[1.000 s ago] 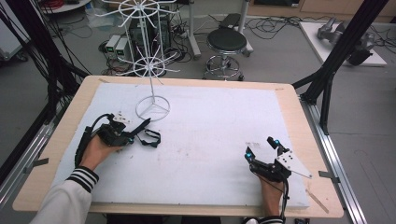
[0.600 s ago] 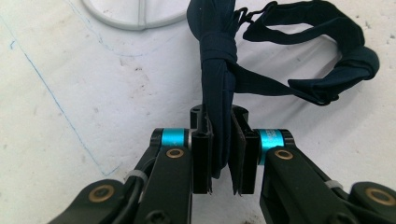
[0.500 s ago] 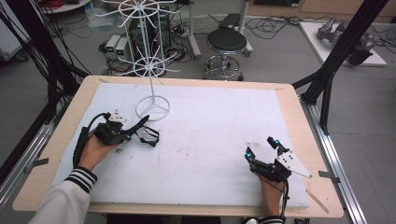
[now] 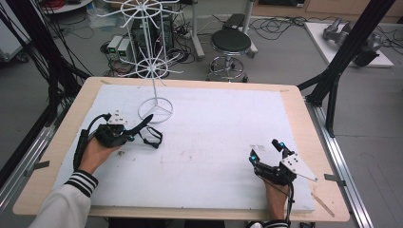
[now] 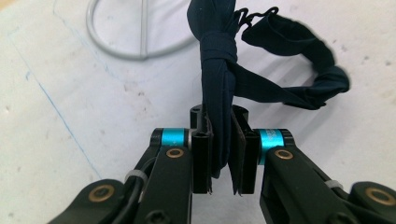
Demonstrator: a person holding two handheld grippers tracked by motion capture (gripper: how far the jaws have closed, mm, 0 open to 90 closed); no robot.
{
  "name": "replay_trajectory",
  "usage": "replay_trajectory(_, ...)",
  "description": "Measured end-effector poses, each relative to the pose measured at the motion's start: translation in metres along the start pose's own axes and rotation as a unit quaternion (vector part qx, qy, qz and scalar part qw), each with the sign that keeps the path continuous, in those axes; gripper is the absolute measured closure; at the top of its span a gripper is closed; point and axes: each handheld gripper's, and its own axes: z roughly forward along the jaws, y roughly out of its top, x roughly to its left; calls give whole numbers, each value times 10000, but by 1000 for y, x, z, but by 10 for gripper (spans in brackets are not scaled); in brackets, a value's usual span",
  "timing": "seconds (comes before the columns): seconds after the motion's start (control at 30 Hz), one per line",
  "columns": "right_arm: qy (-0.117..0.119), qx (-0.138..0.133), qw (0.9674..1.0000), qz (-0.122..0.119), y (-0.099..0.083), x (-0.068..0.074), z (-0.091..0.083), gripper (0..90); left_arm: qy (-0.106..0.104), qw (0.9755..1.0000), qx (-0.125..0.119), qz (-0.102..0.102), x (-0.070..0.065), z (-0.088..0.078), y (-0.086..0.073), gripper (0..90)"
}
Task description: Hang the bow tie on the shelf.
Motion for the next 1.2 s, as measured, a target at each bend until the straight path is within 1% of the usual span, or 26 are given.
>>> replay_trajectory(0.17,-1,-5,10000,-13,0,0,0,92,-27,9995,-293,64,-2,-6,2,803)
replay_trajectory(0.33,-5,-4,10000,-23,0,0,0,92,-44,9977,-663,111,-4,-13,4,803)
replay_trajectory(0.4,-3,-7,10000,-27,0,0,0,92,-78,9963,-851,108,-5,-15,5,802)
replay_trajectory(0.47,-1,-5,10000,-24,0,0,0,92,-129,9939,-1092,88,-5,-17,5,802)
replay_trajectory(0.57,-4,-6,10000,-22,0,0,0,92,-176,9909,-1333,91,-6,-20,6,802)
replay_trajectory(0.63,-4,-5,10000,-26,0,0,0,92,-208,9892,-1447,57,-7,-21,7,802)
replay_trajectory(0.7,-4,-4,10000,-21,0,0,0,92,-203,9886,-1490,80,-7,-22,7,802)
replay_trajectory(0.73,-4,-5,10000,-24,0,0,0,92,-216,9879,-1536,61,-7,-23,7,802)
replay_trajectory(0.8,-3,-5,10000,-28,0,0,0,92,-230,9865,-1617,88,-8,-24,8,801)
replay_trajectory(0.87,-5,-5,10000,-25,0,0,0,92,-262,9844,-1735,120,-7,-26,8,800)
replay_trajectory(0.97,-5,-5,10000,-24,0,0,0,92,-290,9804,-1946,139,-8,-29,9,800)
replay_trajectory(1.07,-6,-4,10000,-24,0,0,0,92,-334,9756,-2167,113,-8,-32,9,800)
replay_trajectory(1.13,-4,-5,10000,-22,0,0,0,92,-326,9728,-2290,143,-8,-34,9,800)
replay_trajectory(1.17,-1,-5,10000,-21,0,0,0,92,-312,9710,-2367,132,-8,-35,9,800)
replay_trajectory(1.2,-9,-3,10000,-10,0,0,0,92,-329,9681,-2482,134,-8,-37,9,800)
